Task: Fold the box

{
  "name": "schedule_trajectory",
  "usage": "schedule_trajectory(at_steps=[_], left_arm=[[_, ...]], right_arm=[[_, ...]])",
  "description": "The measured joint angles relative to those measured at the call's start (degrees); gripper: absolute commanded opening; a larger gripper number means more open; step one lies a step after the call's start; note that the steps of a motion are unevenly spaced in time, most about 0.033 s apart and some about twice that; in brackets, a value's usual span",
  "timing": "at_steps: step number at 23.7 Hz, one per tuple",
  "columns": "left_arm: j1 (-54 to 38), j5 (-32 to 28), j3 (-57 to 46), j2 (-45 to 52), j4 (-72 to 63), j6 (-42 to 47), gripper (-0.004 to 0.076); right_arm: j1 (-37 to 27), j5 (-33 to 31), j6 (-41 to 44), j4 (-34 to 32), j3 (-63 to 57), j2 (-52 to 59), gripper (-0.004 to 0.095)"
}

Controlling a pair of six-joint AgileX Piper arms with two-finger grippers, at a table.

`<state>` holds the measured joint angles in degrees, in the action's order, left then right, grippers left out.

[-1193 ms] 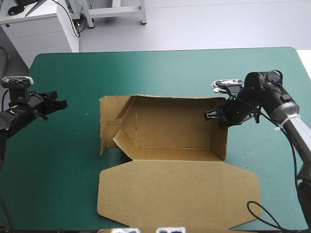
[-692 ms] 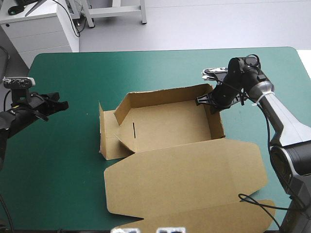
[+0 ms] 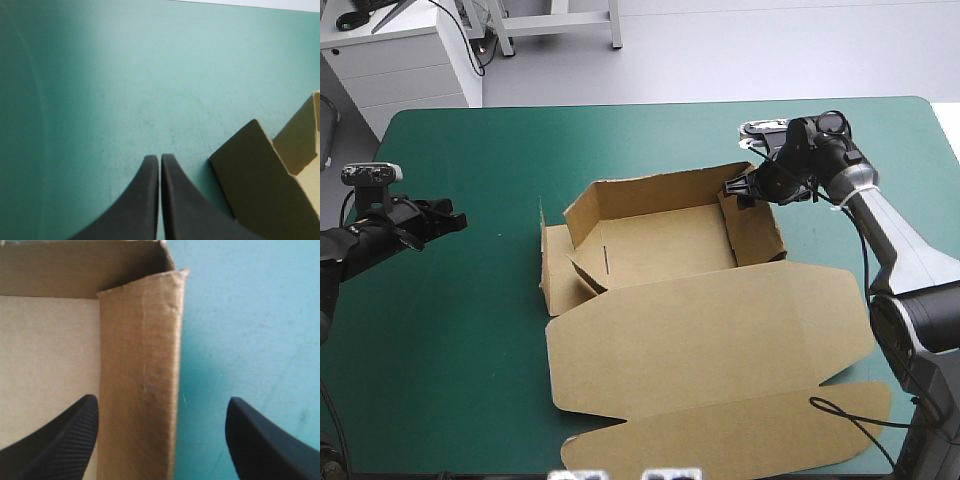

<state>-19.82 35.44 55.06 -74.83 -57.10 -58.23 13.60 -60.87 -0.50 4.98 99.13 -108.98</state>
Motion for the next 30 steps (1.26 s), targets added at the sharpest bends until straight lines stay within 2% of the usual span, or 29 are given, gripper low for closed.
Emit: schedule_trajectory(at_steps=[6, 16, 18, 20, 21, 22, 23, 26, 30], left_arm=[[0.0, 0.0, 0.0, -0.1, 0.0, 0.0, 0.0001], [0.0, -0.7, 0.0, -0.1, 0.0, -0.5, -0.0008], [0.0, -0.4, 0.0, -0.1, 0.0, -0.7, -0.0008], [0.0, -0.2, 0.0, -0.1, 0.0, -0.7, -0.0008], [0.0, -0.1, 0.0, -0.1, 0.0, -0.7, -0.0008], [0.0, 0.0, 0.0, -0.1, 0.0, -0.7, -0.0008], [0.0, 0.0, 0.0, -0.1, 0.0, -0.7, -0.0008], [0.0, 0.2, 0.0, -0.1, 0.0, -0.7, -0.0008], [0.0, 1.2, 0.0, -0.1, 0.1, -0.7, -0.0008]], right_arm=[[0.0, -8.4, 0.8, -0.7, 2.7, 0.2, 0.0698], [0.0, -9.5, 0.1, 0.3, -10.5, 1.3, 0.0673], [0.0, -9.4, -0.2, 0.4, -10.8, 1.3, 0.0602], [0.0, -9.3, -0.3, 0.6, -10.8, 1.3, 0.0414], [0.0, -9.3, -0.4, 0.9, -10.8, 1.3, 0.0185], [0.0, -9.2, -0.9, 1.2, -10.7, 1.3, 0.0056], [0.0, -9.0, -1.2, 1.4, -10.3, 1.3, -0.0007], [-0.2, -7.3, -3.4, 1.5, -6.3, 1.3, -0.0016], [-1.7, -8.8, -5.7, 3.3, -2.9, 1.2, -0.0016]])
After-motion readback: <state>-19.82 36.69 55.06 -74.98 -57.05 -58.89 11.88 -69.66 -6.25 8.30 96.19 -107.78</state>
